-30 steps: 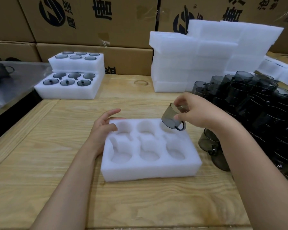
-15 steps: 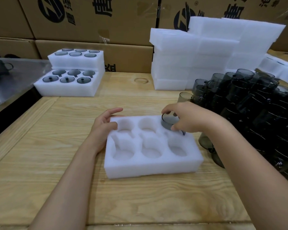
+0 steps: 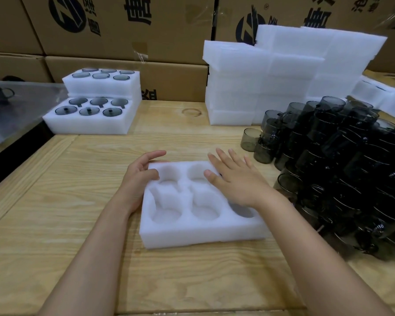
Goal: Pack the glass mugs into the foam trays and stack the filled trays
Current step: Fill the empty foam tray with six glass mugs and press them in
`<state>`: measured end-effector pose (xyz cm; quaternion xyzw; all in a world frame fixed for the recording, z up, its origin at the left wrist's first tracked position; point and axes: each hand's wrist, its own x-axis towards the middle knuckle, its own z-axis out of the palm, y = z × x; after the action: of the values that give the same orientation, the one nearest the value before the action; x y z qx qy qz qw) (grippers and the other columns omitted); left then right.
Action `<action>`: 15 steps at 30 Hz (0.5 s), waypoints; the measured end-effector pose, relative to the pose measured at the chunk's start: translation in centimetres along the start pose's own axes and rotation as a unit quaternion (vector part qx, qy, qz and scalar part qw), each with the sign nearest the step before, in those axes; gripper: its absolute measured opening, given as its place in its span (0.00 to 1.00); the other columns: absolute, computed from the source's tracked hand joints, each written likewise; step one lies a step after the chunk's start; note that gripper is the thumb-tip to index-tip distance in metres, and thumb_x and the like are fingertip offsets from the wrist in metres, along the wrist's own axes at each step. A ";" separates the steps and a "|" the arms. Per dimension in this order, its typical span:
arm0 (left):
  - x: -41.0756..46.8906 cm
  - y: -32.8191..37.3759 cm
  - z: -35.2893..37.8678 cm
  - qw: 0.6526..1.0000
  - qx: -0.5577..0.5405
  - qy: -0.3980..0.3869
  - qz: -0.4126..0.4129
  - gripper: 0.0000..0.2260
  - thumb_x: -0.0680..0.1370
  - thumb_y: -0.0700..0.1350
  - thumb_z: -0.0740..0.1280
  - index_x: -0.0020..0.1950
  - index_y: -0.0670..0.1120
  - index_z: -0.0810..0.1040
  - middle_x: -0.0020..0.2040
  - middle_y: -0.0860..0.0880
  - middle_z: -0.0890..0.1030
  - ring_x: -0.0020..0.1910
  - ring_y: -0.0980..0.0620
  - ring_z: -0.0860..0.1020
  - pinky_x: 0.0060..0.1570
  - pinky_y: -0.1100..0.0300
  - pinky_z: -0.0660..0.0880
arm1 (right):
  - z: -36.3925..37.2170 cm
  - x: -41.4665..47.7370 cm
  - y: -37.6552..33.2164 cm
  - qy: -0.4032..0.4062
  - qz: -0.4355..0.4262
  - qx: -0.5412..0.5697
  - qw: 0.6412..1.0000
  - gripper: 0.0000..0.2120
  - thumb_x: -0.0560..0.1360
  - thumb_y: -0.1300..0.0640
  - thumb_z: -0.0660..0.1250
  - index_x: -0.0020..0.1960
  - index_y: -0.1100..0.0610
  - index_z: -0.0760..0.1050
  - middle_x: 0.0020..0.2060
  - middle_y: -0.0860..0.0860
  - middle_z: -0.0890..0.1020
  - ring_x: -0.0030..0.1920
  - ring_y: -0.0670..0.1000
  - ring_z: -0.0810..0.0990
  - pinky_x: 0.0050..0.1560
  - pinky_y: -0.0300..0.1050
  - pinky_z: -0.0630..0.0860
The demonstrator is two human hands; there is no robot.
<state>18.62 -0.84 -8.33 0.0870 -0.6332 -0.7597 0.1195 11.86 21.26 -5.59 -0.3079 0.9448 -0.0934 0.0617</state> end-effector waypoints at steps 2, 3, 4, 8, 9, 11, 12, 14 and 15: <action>0.0 0.0 0.1 1.000 -0.005 0.002 -0.003 0.28 0.59 0.34 0.60 0.58 0.47 0.79 0.39 0.47 0.82 0.35 0.50 0.81 0.33 0.61 0.78 | 0.2 0.0 0.2 0.005 0.009 -0.001 1.000 0.32 0.75 0.33 0.38 0.76 0.43 0.41 0.76 0.41 0.41 0.75 0.45 0.35 0.72 0.50 0.32; 0.0 0.0 0.1 1.000 -0.008 0.004 -0.003 0.28 0.59 0.34 0.60 0.58 0.47 0.79 0.39 0.46 0.81 0.35 0.50 0.80 0.33 0.61 0.78 | 0.1 -0.1 0.1 0.002 0.009 0.001 1.000 0.32 0.76 0.33 0.39 0.77 0.43 0.41 0.76 0.41 0.41 0.75 0.45 0.36 0.72 0.50 0.32; 0.0 0.1 0.1 1.000 -0.009 0.005 -0.004 0.28 0.59 0.34 0.60 0.57 0.47 0.79 0.40 0.46 0.80 0.34 0.49 0.80 0.33 0.61 0.77 | -0.1 -0.2 0.0 0.001 0.006 0.006 1.000 0.31 0.77 0.34 0.40 0.77 0.44 0.42 0.76 0.41 0.42 0.75 0.45 0.37 0.73 0.50 0.34; 0.0 0.1 0.1 1.000 -0.007 0.006 -0.009 0.28 0.59 0.34 0.60 0.58 0.47 0.79 0.40 0.45 0.79 0.34 0.49 0.79 0.33 0.61 0.77 | -1.0 -2.0 -0.6 0.111 0.057 0.039 0.991 0.27 0.80 0.42 0.48 0.75 0.55 0.56 0.75 0.51 0.60 0.74 0.51 0.56 0.72 0.52 0.53; 0.0 0.1 0.2 1.000 -0.008 0.007 -0.008 0.28 0.59 0.34 0.60 0.58 0.47 0.79 0.40 0.45 0.79 0.34 0.49 0.79 0.33 0.60 0.77 | -1.1 -2.8 -0.7 0.193 0.089 0.018 0.977 0.23 0.81 0.46 0.51 0.69 0.59 0.65 0.68 0.56 0.70 0.68 0.56 0.66 0.66 0.52 0.61; -0.1 0.2 0.2 1.000 -0.006 0.009 -0.009 0.28 0.59 0.34 0.61 0.58 0.47 0.79 0.40 0.45 0.79 0.34 0.49 0.79 0.33 0.60 0.77 | -1.2 -4.5 -0.8 0.331 0.146 -0.065 0.930 0.15 0.79 0.53 0.56 0.55 0.62 0.74 0.50 0.61 0.80 0.51 0.63 0.77 0.53 0.54 0.68; -0.1 0.2 0.2 1.000 -0.006 0.009 -0.011 0.28 0.59 0.34 0.60 0.58 0.47 0.79 0.39 0.45 0.79 0.34 0.49 0.79 0.33 0.60 0.77 | -1.1 -5.2 -0.7 0.361 0.163 -0.092 0.913 0.12 0.78 0.55 0.59 0.51 0.64 0.76 0.44 0.62 0.81 0.45 0.64 0.78 0.51 0.55 0.68; -0.1 0.2 0.2 1.000 -0.008 0.009 -0.012 0.28 0.59 0.34 0.60 0.58 0.47 0.79 0.38 0.46 0.79 0.33 0.49 0.79 0.33 0.61 0.77 | -1.1 -6.2 -0.6 0.303 0.208 -0.126 0.921 0.13 0.78 0.56 0.59 0.52 0.64 0.76 0.44 0.62 0.81 0.45 0.64 0.78 0.55 0.56 0.66; -0.1 0.2 0.2 1.000 -0.006 0.011 -0.012 0.28 0.59 0.34 0.60 0.57 0.47 0.79 0.38 0.46 0.79 0.33 0.49 0.79 0.33 0.61 0.77 | -1.1 -6.4 -0.6 0.248 0.235 -0.140 0.929 0.14 0.79 0.54 0.55 0.53 0.63 0.74 0.47 0.61 0.80 0.47 0.63 0.78 0.58 0.54 0.65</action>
<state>18.68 -0.62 -8.10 0.1016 -0.6261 -0.7641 0.1179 17.13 24.77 -4.03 -0.0498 0.9787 -0.0169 -0.1983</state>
